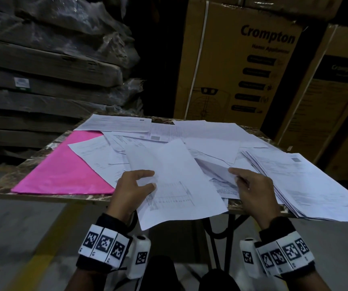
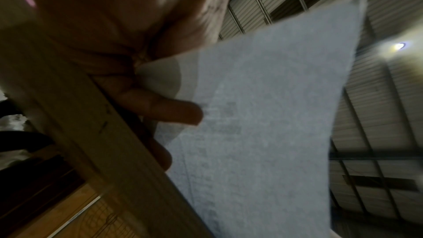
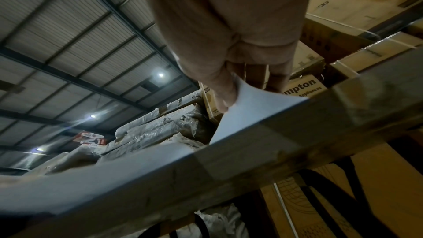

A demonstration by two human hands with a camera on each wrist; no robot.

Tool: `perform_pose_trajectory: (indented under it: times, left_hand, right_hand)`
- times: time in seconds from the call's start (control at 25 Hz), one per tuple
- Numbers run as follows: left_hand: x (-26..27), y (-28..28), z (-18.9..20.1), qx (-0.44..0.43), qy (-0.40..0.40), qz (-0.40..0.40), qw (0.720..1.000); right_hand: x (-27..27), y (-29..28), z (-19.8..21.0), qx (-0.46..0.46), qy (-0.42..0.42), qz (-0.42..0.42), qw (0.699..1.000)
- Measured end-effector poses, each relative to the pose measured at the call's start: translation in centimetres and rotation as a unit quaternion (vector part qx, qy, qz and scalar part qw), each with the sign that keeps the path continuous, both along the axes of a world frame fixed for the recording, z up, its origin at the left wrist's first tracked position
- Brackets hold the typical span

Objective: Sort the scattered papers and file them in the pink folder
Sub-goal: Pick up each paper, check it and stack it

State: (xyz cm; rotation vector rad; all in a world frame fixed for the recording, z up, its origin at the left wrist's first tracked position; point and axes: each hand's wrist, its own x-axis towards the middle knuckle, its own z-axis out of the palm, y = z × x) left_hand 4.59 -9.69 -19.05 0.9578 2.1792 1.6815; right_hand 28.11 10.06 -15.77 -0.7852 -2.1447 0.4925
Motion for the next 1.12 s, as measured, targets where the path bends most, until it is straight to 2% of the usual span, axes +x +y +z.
perform_pose_trajectory:
  times: [0.12, 0.32, 0.52, 0.76, 0.84, 0.92, 1.04, 1.12]
  left_hand:
    - [0.1, -0.1, 0.1, 0.0, 0.0, 0.001, 1.0]
    - [-0.4, -0.1, 0.0, 0.014, -0.036, 0.009, 0.999]
    - [-0.2, -0.3, 0.3, 0.03, -0.062, 0.006, 0.998]
    - [-0.1, -0.5, 0.3, 0.049, -0.086, 0.008, 0.995]
    - [-0.2, -0.5, 0.4, 0.054, -0.09, 0.0, 0.994]
    - [-0.5, -0.3, 0.6, 0.059, -0.089, -0.011, 0.994]
    - [-1.2, -0.2, 0.5, 0.024, -0.049, -0.018, 0.998]
    - [-1.1, -0.5, 0.4, 0.019, -0.052, -0.03, 0.998]
  right_hand:
    - [-0.7, -0.5, 0.9, 0.023, 0.061, -0.01, 0.998]
    - [-1.7, -1.3, 2.7, 0.004, 0.163, -0.029, 0.986]
    - [-2.9, -3.7, 3.4, 0.036, 0.208, 0.018, 0.977]
    - [-3.9, -5.7, 2.2, 0.132, 0.295, 0.022, 0.946]
    - [-4.6, -5.8, 1.8, 0.166, 0.257, 0.067, 0.95]
    - [-5.7, -5.8, 1.1, 0.187, 0.173, 0.133, 0.958]
    - [-7.1, -6.2, -0.3, 0.174, 0.057, 0.223, 0.957]
    - [-7.6, -7.1, -1.3, 0.158, 0.023, 0.273, 0.949]
